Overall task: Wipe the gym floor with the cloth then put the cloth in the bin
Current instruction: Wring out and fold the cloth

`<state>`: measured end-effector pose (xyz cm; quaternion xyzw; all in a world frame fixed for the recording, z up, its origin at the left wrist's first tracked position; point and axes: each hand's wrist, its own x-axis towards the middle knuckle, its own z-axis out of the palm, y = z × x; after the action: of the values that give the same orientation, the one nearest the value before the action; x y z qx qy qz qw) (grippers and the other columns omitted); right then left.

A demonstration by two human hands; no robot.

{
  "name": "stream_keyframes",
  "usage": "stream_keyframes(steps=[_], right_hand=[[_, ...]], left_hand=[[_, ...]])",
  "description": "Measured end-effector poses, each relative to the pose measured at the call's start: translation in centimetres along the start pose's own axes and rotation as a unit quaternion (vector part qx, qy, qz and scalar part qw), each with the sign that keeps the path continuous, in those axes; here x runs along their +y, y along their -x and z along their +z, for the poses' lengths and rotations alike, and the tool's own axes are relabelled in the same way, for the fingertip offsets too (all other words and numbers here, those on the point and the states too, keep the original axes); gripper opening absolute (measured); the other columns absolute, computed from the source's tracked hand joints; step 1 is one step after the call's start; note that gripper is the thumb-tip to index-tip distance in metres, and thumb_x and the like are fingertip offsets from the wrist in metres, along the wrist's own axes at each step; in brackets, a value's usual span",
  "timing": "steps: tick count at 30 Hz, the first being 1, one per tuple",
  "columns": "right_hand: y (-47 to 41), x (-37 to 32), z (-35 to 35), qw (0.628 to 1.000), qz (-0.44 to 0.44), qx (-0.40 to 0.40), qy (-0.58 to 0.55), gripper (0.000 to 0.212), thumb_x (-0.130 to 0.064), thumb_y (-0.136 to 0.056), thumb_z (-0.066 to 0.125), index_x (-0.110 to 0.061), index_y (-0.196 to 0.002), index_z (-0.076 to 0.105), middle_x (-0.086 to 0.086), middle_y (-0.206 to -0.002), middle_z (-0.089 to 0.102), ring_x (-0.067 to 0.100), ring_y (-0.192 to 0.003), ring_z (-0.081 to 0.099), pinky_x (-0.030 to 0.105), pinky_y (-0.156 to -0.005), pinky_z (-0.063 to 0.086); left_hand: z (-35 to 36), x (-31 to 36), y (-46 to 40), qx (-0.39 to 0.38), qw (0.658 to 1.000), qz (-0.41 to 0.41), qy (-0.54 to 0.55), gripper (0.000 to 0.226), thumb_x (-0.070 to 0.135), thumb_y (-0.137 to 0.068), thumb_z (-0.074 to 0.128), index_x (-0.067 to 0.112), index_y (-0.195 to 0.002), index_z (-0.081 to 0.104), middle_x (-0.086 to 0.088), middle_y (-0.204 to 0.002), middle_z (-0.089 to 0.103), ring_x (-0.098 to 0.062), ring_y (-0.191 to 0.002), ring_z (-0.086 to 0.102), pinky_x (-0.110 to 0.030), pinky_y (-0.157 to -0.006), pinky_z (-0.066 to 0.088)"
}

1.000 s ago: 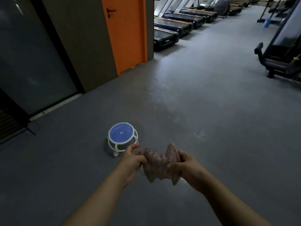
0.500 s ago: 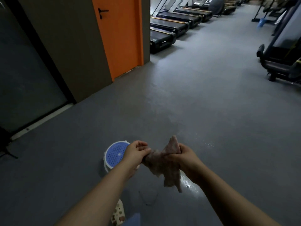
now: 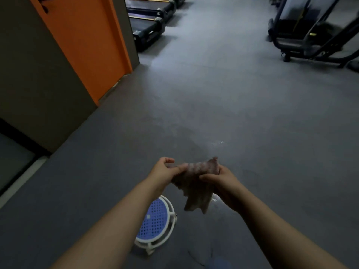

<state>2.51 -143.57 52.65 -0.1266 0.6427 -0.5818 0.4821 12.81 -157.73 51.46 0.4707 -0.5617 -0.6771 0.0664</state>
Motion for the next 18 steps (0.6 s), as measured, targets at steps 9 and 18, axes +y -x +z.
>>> stream_keyframes(steps=[9,18], right_hand=[[-11.6,-2.1,-0.6,0.999,0.021,0.044,0.021,0.020,0.010,-0.083,0.058,-0.007,-0.092,0.061,0.016,-0.092,0.068,0.030,-0.091,0.064,0.044,-0.088,0.051],[-28.2,-6.9,-2.7,0.998,0.066,0.021,0.009,0.020,0.007,-0.083,0.062,-0.008,-0.096,0.061,0.015,-0.091,0.070,0.028,-0.081,0.068,0.038,-0.072,0.058]], left_hand=[[-0.9,4.1,-11.2,-0.031,0.993,-0.108,0.037,0.039,-0.012,-0.080,0.064,0.008,-0.111,0.051,-0.010,-0.083,0.059,-0.021,-0.070,0.056,-0.031,-0.064,0.047],[-0.4,10.5,-26.1,0.029,0.999,-0.014,-0.036,0.022,-0.007,-0.083,0.063,0.012,-0.076,0.057,-0.007,-0.073,0.058,-0.016,-0.064,0.055,-0.018,-0.042,0.049]])
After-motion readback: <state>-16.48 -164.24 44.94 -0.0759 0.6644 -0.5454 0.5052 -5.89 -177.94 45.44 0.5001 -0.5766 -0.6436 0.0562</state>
